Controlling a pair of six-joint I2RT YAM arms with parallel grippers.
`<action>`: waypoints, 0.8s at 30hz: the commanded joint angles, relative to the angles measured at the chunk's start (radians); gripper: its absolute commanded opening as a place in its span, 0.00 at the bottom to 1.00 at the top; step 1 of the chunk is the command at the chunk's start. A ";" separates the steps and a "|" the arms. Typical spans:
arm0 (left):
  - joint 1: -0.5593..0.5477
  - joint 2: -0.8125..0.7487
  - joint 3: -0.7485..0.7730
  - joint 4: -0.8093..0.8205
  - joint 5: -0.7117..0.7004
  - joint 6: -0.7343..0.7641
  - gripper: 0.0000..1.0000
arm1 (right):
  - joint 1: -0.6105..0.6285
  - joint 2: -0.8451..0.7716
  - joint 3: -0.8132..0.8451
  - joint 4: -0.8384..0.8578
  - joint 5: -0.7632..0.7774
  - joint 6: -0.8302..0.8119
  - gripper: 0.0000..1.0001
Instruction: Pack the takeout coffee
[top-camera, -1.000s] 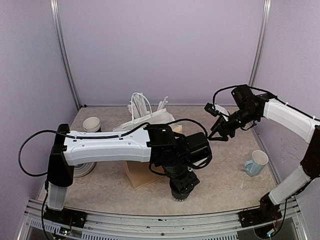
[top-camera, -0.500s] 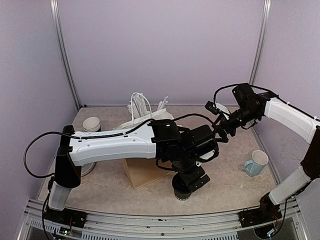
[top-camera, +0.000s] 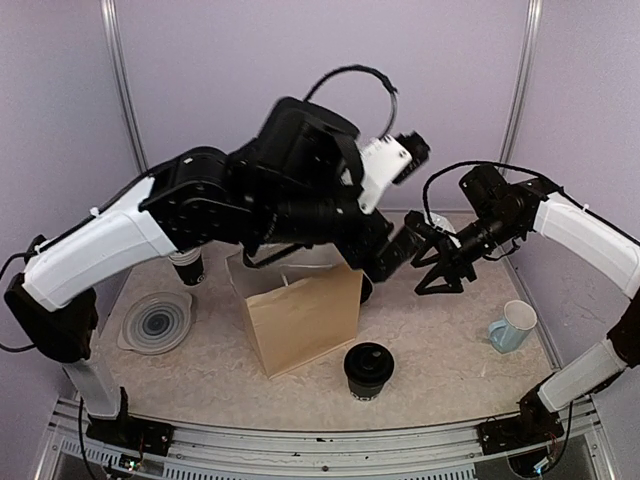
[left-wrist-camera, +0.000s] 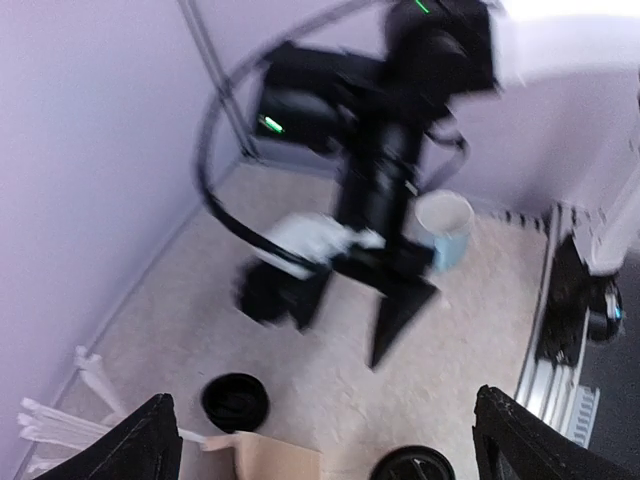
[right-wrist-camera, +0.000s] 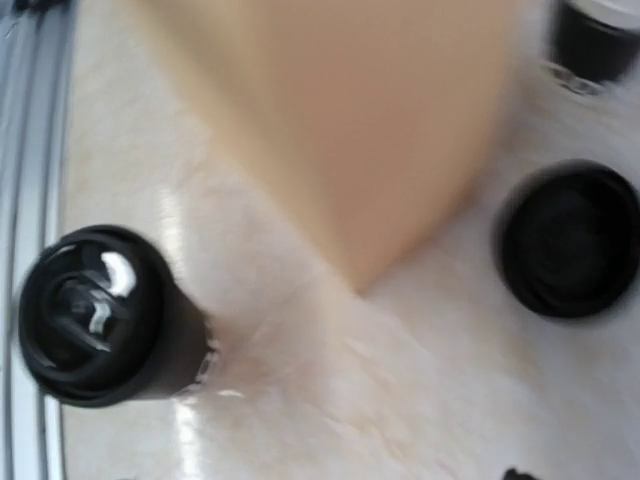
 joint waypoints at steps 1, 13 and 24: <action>0.140 -0.133 0.003 0.108 -0.135 -0.043 0.99 | 0.184 -0.065 -0.001 -0.011 0.097 -0.058 0.81; 0.540 -0.373 -0.395 0.127 0.039 -0.365 0.89 | 0.485 0.032 -0.028 0.001 0.265 -0.036 0.90; 0.572 -0.415 -0.480 0.118 0.023 -0.384 0.89 | 0.573 0.102 -0.041 0.024 0.350 -0.009 0.93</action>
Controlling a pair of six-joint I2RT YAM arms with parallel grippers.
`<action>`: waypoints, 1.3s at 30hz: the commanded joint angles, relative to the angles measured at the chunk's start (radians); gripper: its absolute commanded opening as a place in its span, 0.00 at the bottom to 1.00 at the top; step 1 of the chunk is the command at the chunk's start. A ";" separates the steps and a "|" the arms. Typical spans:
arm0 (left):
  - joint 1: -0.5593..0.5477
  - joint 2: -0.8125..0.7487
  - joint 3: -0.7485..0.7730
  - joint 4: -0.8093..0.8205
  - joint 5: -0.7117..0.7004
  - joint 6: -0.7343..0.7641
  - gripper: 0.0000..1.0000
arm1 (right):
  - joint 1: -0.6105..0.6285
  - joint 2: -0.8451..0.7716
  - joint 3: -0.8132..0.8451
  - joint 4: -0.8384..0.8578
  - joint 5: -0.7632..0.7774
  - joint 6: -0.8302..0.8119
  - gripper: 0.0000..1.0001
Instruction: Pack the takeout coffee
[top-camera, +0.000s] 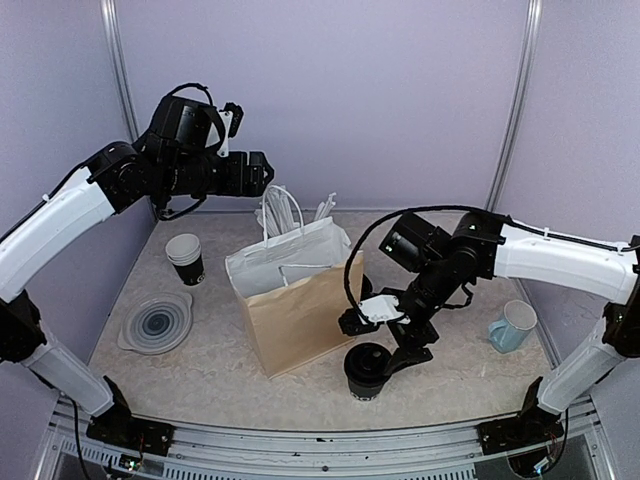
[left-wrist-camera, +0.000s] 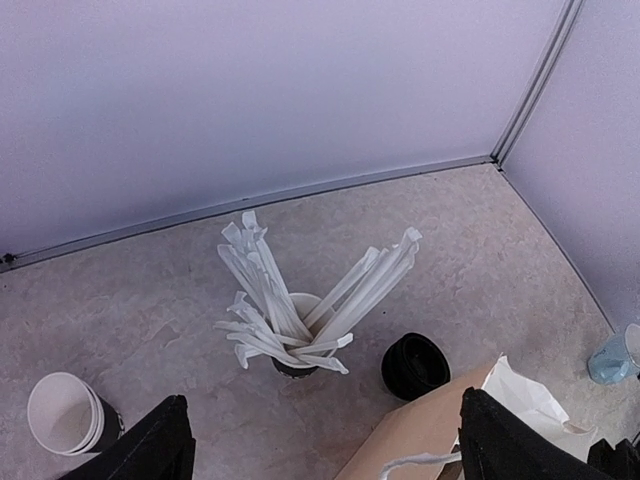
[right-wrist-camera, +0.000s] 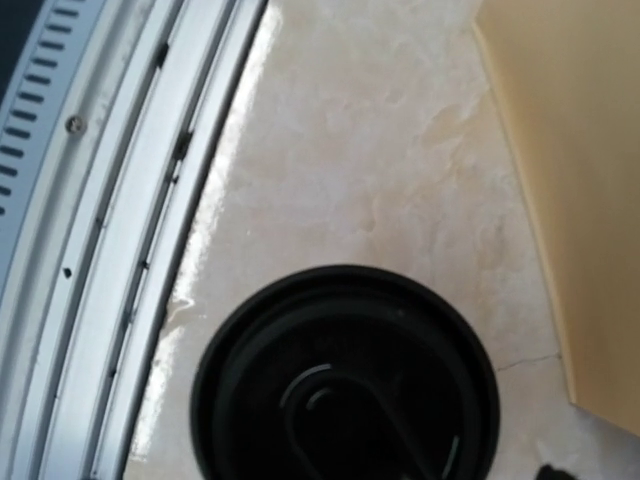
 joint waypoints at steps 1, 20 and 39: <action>0.012 -0.048 -0.010 0.017 0.003 -0.015 0.89 | 0.021 0.043 -0.007 0.011 0.047 0.021 0.95; 0.025 -0.087 -0.088 0.032 0.007 -0.017 0.90 | 0.056 0.138 0.010 0.024 0.123 0.048 0.86; 0.031 -0.081 -0.103 0.030 0.022 -0.022 0.90 | 0.099 0.110 0.059 -0.005 0.154 0.016 0.86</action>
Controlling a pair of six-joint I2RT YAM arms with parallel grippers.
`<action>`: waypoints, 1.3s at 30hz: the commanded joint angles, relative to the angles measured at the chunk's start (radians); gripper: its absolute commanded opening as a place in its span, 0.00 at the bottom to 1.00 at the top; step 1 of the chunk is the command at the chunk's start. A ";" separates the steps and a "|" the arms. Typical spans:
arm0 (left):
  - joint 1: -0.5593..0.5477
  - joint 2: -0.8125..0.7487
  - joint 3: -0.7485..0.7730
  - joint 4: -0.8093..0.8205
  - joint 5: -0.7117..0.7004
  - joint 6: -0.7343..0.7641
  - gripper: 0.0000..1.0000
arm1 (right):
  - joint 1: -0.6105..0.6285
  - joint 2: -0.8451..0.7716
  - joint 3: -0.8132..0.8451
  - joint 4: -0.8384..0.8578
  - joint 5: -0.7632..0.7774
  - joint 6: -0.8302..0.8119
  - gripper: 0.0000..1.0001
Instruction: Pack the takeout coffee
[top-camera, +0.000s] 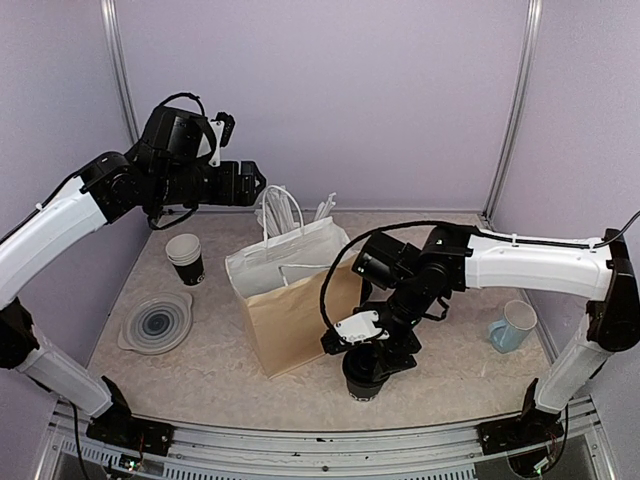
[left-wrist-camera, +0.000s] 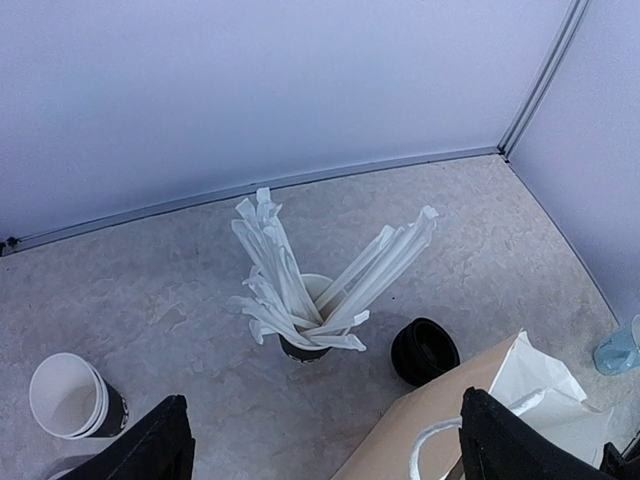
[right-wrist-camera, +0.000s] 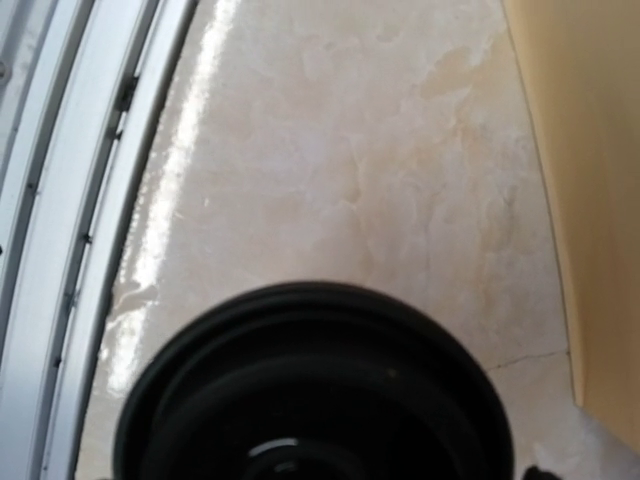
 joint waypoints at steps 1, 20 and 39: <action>0.008 -0.012 -0.007 0.013 0.013 -0.012 0.90 | 0.014 -0.014 0.023 -0.026 -0.005 -0.018 0.85; 0.013 -0.023 -0.032 0.011 0.024 -0.013 0.90 | 0.047 0.020 0.002 -0.042 0.020 -0.019 0.79; 0.013 -0.021 -0.022 -0.020 0.041 -0.018 0.90 | 0.069 0.008 -0.051 -0.012 0.103 -0.016 0.71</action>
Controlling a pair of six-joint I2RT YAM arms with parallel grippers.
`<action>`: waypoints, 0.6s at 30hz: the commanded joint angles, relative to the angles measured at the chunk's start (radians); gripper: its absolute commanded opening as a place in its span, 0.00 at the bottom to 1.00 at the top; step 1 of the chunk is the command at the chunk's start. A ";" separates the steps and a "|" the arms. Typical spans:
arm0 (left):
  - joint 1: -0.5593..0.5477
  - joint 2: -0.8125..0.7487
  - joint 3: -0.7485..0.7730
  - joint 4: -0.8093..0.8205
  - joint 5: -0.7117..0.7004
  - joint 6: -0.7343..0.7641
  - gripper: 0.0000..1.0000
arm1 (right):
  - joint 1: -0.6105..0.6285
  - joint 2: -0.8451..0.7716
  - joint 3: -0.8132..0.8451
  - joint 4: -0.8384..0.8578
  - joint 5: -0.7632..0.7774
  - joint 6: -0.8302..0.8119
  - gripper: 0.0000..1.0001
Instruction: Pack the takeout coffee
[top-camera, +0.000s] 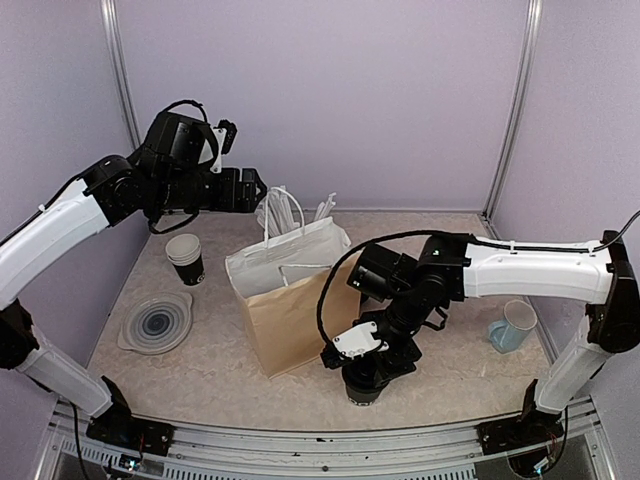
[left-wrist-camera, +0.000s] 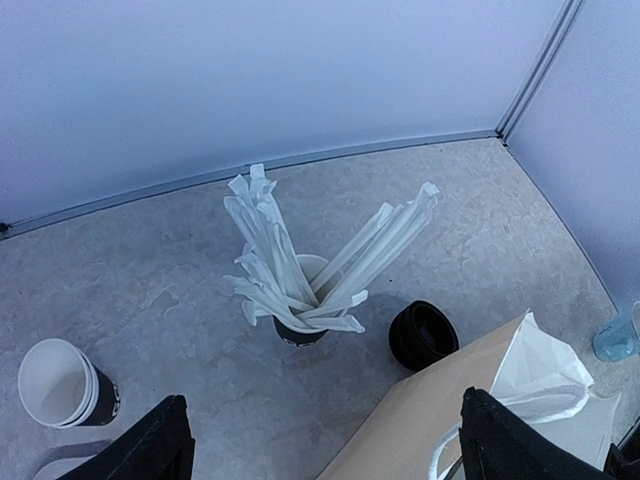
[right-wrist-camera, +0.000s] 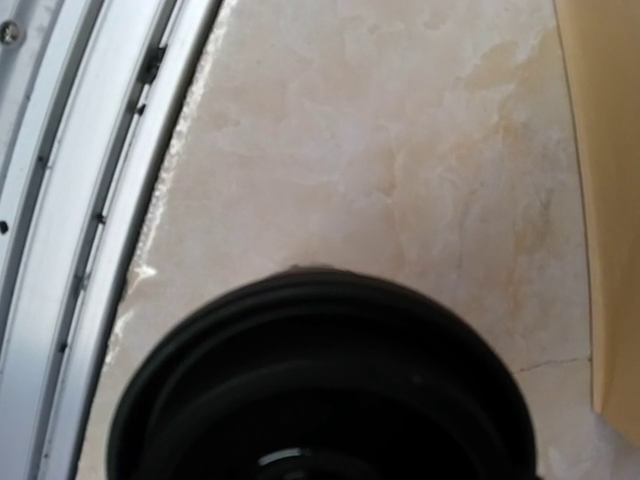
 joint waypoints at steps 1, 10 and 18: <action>0.008 -0.017 0.008 -0.013 0.011 -0.004 0.90 | 0.015 0.001 -0.025 -0.013 0.043 -0.001 0.70; 0.008 -0.003 0.056 -0.102 0.188 0.109 0.90 | -0.067 -0.135 0.063 -0.131 -0.073 -0.040 0.67; 0.005 -0.070 0.001 -0.126 0.283 0.105 0.88 | -0.379 -0.254 0.051 -0.152 -0.115 -0.082 0.63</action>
